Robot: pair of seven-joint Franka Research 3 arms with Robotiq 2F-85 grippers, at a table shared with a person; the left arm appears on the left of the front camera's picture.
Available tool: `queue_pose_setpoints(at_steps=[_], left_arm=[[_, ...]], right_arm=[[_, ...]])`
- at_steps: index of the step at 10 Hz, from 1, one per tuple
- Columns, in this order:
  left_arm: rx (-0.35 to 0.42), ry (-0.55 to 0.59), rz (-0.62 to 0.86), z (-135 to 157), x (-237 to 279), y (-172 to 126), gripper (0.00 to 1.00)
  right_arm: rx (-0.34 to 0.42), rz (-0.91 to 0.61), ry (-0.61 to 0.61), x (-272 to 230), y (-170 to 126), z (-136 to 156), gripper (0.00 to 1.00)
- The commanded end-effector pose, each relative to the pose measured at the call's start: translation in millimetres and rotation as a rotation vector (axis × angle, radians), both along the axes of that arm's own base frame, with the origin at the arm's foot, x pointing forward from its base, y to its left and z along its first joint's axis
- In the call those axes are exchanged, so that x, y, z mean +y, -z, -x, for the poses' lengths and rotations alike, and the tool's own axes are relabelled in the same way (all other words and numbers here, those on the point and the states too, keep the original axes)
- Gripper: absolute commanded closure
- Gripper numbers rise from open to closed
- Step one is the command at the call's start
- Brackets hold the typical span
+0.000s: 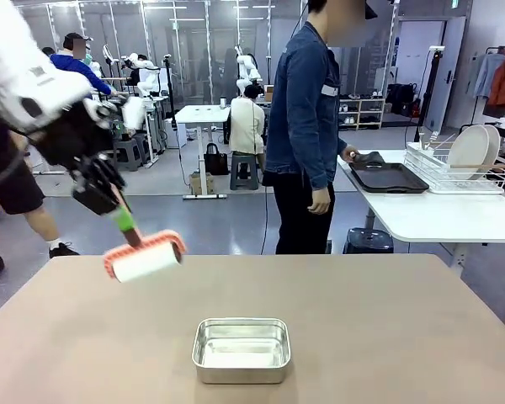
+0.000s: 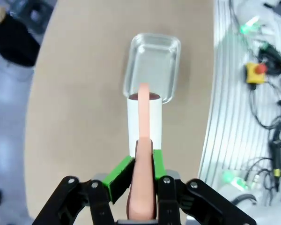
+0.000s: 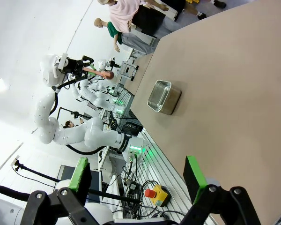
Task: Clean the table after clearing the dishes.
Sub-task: Place the Lint Roller back on top of the Airtight Container.
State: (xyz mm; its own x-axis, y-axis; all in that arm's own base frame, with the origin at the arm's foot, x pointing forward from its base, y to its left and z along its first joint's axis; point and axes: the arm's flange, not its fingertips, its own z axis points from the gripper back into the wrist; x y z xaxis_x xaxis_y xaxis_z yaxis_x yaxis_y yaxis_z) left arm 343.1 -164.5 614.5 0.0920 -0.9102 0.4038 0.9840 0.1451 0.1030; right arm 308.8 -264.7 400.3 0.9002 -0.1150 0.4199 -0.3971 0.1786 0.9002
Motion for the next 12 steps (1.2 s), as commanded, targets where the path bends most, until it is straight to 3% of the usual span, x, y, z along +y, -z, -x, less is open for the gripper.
queue_pose_setpoints(at_steps=[1,2,3,4,5,8,10,12], left_arm=[[-0.009,0.044,-0.034,-8,-43,24,0.77],[-0.005,0.06,-0.066,-7,-74,34,0.77],[0.047,0.081,-0.049,-8,-99,47,0.77],[0.015,0.1,-0.117,-13,-125,69,0.77],[0.038,0.125,-0.144,-14,-146,84,0.77],[-0.014,0.137,-0.198,-40,-174,107,0.77],[0.025,0.122,-0.205,-47,-188,121,0.77],[0.018,0.126,-0.215,-51,-208,145,0.77]], right_arm=[[-0.016,0.008,-0.016,0,-1,4,0.0],[-0.016,0.008,-0.016,0,-1,4,0.0],[-0.016,0.008,-0.016,0,-1,4,0.0],[-0.016,0.008,-0.016,0,-1,4,0.0],[-0.016,0.008,-0.016,0,-1,4,0.0],[-0.016,0.008,-0.016,0,-1,4,0.0],[-0.016,0.008,-0.016,0,-1,4,0.0],[-0.016,0.008,-0.016,0,-1,4,0.0]])
